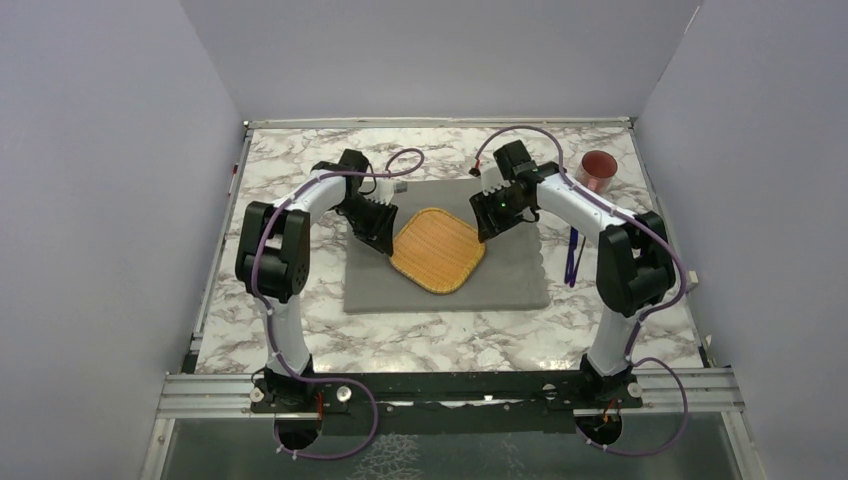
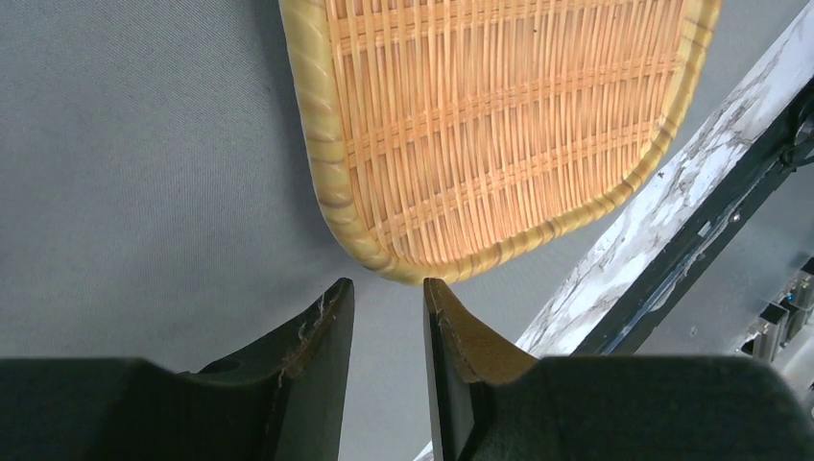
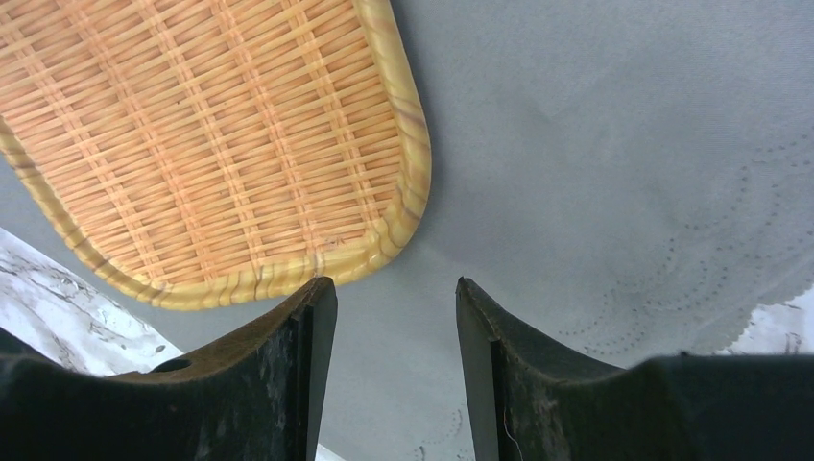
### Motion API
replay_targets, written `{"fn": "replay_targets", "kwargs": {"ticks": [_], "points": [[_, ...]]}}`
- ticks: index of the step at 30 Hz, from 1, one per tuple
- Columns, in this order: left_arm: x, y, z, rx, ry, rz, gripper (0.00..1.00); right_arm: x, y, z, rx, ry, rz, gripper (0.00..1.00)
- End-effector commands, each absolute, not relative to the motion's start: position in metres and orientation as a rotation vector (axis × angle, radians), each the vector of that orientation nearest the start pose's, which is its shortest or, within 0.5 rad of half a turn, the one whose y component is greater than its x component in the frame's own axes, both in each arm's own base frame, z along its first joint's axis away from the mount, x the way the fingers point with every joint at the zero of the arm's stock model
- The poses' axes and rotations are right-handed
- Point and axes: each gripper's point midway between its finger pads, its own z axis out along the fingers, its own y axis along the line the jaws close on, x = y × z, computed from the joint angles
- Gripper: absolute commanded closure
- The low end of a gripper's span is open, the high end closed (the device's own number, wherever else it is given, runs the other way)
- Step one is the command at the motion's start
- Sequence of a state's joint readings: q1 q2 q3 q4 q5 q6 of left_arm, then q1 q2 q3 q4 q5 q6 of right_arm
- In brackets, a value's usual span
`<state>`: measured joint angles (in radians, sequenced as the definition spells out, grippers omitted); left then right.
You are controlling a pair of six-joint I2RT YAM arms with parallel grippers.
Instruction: Set the dinner table for one person
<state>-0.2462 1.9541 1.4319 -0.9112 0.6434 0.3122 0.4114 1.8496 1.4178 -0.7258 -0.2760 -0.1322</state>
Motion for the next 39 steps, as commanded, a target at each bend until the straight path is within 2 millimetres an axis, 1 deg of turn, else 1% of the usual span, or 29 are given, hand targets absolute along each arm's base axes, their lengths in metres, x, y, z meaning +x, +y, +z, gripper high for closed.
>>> {"fn": "replay_targets", "kwargs": {"ticks": [1,13,21,25,30,34,39], "points": [[0.320,-0.189,0.056,0.844,2.681,-1.033,0.65,0.342,0.205,0.066,-0.839,2.636,0.525,0.47],[0.324,-0.193,0.045,0.828,2.674,-1.061,0.65,0.341,0.204,0.067,-0.839,2.635,0.531,0.48],[0.326,-0.194,0.045,0.825,2.670,-1.063,0.65,0.340,0.203,0.053,-0.854,2.649,0.525,0.48],[0.327,-0.194,0.046,0.822,2.668,-1.062,0.65,0.340,0.208,0.044,-0.862,2.655,0.565,0.47],[0.327,-0.194,0.046,0.822,2.667,-1.061,0.66,0.340,0.214,0.039,-0.868,2.659,0.612,0.47],[0.329,-0.195,0.047,0.824,2.660,-1.055,0.71,0.338,0.217,0.038,-0.867,2.661,0.636,0.50],[0.333,-0.195,0.048,0.821,2.656,-1.045,0.77,0.333,0.216,0.038,-0.867,2.669,0.648,0.60]]}}
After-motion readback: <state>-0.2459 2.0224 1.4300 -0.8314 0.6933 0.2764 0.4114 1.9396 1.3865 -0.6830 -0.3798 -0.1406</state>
